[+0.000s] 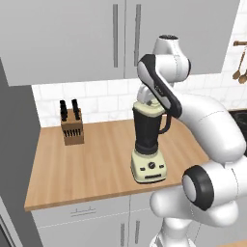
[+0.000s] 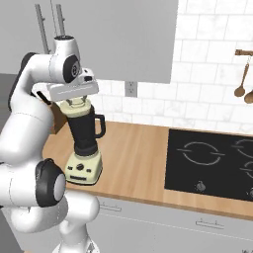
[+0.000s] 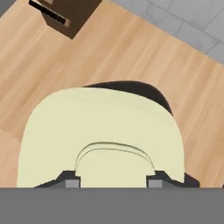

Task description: Close the lid blender by securely placing the lid on top.

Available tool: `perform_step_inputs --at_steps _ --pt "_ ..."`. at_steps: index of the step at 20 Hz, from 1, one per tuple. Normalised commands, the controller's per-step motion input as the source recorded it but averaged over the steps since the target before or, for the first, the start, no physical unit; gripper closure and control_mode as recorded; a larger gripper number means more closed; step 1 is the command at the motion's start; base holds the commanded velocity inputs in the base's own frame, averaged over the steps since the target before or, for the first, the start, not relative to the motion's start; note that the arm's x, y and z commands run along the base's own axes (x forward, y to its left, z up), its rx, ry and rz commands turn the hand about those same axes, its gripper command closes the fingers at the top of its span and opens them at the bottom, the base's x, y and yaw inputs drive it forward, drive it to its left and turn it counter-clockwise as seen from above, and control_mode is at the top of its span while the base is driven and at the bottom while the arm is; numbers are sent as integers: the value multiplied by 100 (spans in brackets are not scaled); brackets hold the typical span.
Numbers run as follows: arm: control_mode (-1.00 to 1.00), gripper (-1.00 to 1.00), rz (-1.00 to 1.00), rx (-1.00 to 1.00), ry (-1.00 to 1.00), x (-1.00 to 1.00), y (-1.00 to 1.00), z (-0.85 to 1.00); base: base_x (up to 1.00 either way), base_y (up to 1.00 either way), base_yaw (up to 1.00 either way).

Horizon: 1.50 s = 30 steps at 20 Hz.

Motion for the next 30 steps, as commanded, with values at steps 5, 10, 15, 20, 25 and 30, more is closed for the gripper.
perform_step_inputs --at_steps 5,10,15,20,25,30 --pt "-100 100 17 -1 -7 49 0 -18 0 0 0" --pt "-100 100 24 -1 -14 16 0 -18 0 0 0" --pt "-100 100 24 0 -16 0 0 -34 0 0 0" --pt "-100 100 17 0 -11 0 4 -44 0 0 0" --pt "-100 -100 8 0 -1 0 18 -32 0 0 0" --pt "-100 -100 -1 0 0 0 1 -3 0 0 0"
